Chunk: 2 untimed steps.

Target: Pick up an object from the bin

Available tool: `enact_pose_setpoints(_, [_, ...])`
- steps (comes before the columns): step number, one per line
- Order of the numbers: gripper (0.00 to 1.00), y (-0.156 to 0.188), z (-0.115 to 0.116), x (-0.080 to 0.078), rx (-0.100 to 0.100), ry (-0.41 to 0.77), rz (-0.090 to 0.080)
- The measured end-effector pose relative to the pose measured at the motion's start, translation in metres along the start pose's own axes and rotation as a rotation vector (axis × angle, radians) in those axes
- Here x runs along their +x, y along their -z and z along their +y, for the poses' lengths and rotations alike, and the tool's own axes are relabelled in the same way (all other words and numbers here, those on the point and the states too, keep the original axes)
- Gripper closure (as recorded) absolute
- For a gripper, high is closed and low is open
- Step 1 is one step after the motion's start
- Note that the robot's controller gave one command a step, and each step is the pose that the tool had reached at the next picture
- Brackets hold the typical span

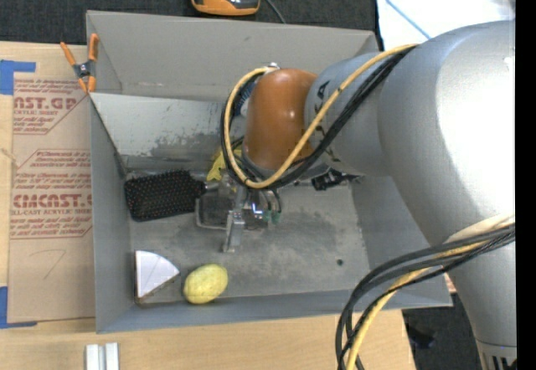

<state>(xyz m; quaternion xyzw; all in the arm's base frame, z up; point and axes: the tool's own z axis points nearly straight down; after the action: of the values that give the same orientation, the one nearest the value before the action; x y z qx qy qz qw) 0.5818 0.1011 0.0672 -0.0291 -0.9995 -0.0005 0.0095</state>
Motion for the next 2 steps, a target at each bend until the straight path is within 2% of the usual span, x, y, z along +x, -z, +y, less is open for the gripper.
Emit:
enact_pose_setpoints(1, [1.0, 0.0008, -0.0044, 0.0146, -0.003, 0.075, -0.015])
enact_pose_setpoints(2, [1.0, 0.0008, -0.0044, 0.0146, -0.003, 0.074, -0.015])
